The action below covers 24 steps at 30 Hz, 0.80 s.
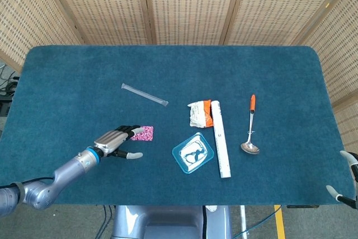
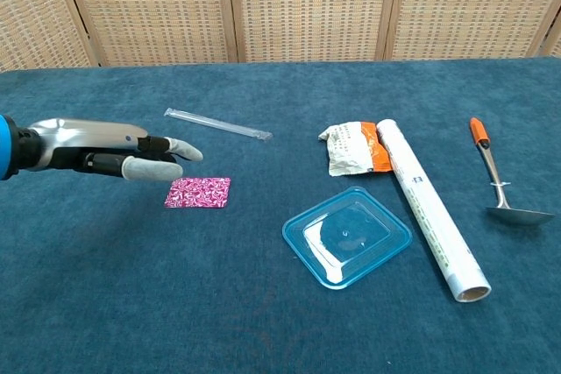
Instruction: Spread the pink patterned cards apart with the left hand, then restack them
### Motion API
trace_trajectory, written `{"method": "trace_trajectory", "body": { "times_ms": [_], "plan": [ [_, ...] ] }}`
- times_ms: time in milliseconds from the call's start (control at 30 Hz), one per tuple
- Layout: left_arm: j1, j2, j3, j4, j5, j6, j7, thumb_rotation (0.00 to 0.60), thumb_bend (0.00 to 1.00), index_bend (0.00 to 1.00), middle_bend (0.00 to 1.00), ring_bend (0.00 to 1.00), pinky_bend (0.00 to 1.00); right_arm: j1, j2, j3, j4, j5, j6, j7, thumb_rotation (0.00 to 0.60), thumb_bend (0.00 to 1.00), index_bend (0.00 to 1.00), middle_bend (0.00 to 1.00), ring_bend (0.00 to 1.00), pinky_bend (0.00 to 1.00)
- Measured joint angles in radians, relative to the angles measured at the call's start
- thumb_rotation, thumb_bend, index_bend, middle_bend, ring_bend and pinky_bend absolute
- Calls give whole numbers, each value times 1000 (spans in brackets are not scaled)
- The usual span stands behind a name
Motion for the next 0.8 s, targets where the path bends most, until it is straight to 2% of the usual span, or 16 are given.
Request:
{"method": "trace_trajectory", "body": {
  "times_ms": [367,800],
  "plan": [
    [-72,-98,36,83,-104,-9,77,95,0,21,0,0,0,-2,-4,3,10,11,-8,5,600,2,180,243,7,0],
    [-120,-146,62,117,-183,8,127,94,0,21,0,0,0,-8,-5,5,20,24,-13,13,600,2,180,243,7,0]
  ]
}}
